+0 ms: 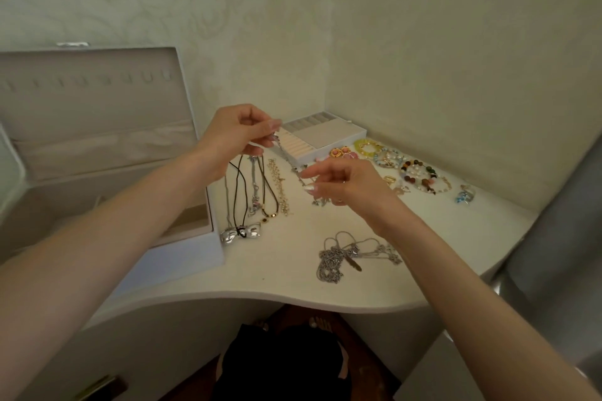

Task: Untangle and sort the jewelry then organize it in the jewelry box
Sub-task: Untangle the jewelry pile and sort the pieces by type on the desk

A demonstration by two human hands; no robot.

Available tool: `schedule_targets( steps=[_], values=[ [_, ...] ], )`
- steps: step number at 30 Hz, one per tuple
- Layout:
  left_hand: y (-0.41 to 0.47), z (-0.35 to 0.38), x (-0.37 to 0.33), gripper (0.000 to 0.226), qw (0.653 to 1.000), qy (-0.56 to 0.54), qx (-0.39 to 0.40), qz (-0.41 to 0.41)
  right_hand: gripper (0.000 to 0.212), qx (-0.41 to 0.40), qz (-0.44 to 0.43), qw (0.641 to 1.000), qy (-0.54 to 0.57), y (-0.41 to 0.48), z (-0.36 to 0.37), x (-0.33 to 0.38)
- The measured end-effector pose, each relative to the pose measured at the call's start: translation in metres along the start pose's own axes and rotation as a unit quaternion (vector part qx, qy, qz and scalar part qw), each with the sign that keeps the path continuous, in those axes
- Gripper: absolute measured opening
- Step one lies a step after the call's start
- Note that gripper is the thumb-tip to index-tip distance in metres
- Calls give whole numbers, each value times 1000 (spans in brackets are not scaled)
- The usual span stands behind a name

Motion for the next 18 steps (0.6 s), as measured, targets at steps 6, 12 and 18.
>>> schedule_targets(
  steps=[6, 12, 18],
  values=[
    [13, -25, 15, 11, 997, -39, -37, -50, 6, -9, -12, 1000, 6, 10, 14, 5],
    [35, -42, 28, 11, 989, -82, -73, -98, 8, -5, -39, 999, -3, 12, 27, 7],
    [60, -42, 28, 10, 985, -84, -95, -118, 10, 9, -57, 996, -74, 13, 43, 11]
  ],
)
Point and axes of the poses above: each hand's wrist, its own y-axis towards the middle knuckle, its own z-axis out of the palm, x = y × z, the point moved 6 cm from there along y, towards the middle knuckle, and after that the axes turned 3 degrees about -z, right-handed, at the moved point
